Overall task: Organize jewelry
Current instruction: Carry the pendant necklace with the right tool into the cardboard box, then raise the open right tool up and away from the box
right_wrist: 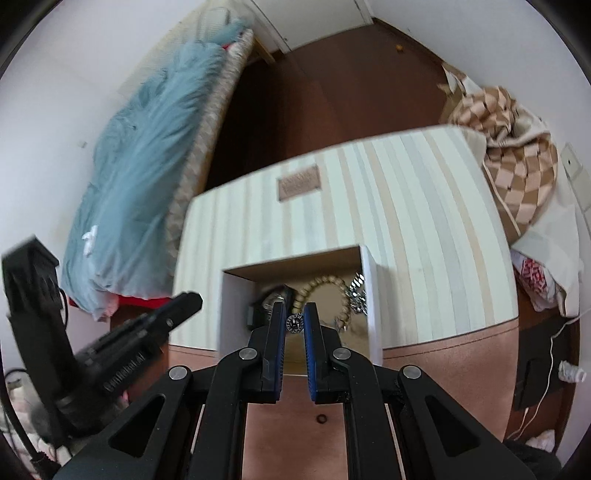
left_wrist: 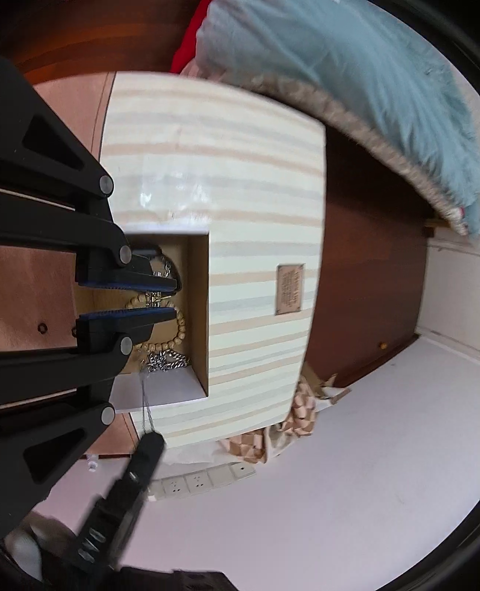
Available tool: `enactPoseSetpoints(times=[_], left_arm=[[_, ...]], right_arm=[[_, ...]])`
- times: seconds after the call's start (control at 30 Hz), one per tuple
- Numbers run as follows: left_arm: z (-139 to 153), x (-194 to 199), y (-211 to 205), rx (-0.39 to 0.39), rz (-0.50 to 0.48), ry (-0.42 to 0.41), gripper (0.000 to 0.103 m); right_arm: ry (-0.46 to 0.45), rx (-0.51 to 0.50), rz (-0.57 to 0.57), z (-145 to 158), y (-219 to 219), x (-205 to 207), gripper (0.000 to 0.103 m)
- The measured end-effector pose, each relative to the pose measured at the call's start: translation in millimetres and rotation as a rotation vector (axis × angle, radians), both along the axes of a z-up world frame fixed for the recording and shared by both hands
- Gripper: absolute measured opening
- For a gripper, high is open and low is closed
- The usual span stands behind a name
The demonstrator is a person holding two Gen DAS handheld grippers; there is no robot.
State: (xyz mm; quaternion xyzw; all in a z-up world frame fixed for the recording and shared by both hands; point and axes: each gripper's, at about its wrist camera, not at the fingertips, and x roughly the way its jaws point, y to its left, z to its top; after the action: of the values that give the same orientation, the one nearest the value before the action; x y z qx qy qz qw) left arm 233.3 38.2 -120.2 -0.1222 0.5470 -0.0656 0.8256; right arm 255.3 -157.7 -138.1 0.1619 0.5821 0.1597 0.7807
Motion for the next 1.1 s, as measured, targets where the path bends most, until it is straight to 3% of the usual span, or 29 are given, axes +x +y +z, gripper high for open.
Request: enactPoseSetpoints(times=[0.23, 0.37, 0.43, 0.47, 0.5, 0.53, 0.6, 0.63, 0.7, 0.73, 0.8, 0.9, 1.1], left_arm=[[-36.5, 25.0, -13.5, -0.074, -0.009, 0.136, 0.008], [-33.7, 30.5, -13.4, -0.046, 0.009, 0.118, 0.009], [-27.0, 31.5, -10.3, -0.007, 0.02, 0.097, 0.026], [-24.0, 31.8, -8.0, 0.015, 0.026, 0.087, 0.052], [-18.7, 30.5, -4.3, 0.04, 0.037, 0.064, 0.072], [-14.3, 28.9, -1.2, 0.059, 0.046, 0.042, 0.075], [-5.6, 23.6, 5.3, 0.127, 0.068, 0.005, 0.076], [-2.9, 20.6, 8.7, 0.157, 0.078, -0.004, 0.077], [-1.0, 14.6, 14.1, 0.195, 0.093, -0.014, 0.094], [-0.4, 11.7, 16.0, 0.208, 0.097, -0.019, 0.096], [0.1, 1.0, 20.1, 0.245, 0.11, -0.03, 0.097], [-0.2, -16.5, 22.0, 0.289, 0.123, -0.057, 0.1], [-2.8, -47.8, 18.6, 0.359, 0.135, -0.106, 0.102]], right_arm=[[0.073, -0.009, 0.012, -44.6, -3.0, 8.4, 0.011], [0.085, -0.024, 0.013, -54.8, -3.4, 9.1, 0.011], [0.074, -0.052, 0.013, -54.2, -2.1, 8.9, 0.013], [0.066, -0.067, 0.016, -52.9, -1.1, 9.0, 0.015], [0.056, -0.079, 0.019, -50.6, -0.4, 8.2, 0.027], [0.043, -0.081, 0.025, -47.3, 0.6, 7.7, 0.034], [0.018, -0.116, 0.028, -39.9, 3.2, 5.4, 0.067], [-0.002, -0.126, 0.03, -35.9, 4.3, 3.3, 0.075], [-0.028, -0.158, 0.037, -29.5, 7.2, -1.0, 0.075], [-0.042, -0.18, 0.043, -27.2, 8.9, -4.0, 0.075], [-0.076, -0.247, 0.048, -22.9, 11.6, -10.7, 0.077], [-0.117, -0.363, 0.047, -19.9, 14.7, -21.6, 0.097], [-0.157, -0.469, 0.026, -19.9, 14.1, -39.5, 0.102]])
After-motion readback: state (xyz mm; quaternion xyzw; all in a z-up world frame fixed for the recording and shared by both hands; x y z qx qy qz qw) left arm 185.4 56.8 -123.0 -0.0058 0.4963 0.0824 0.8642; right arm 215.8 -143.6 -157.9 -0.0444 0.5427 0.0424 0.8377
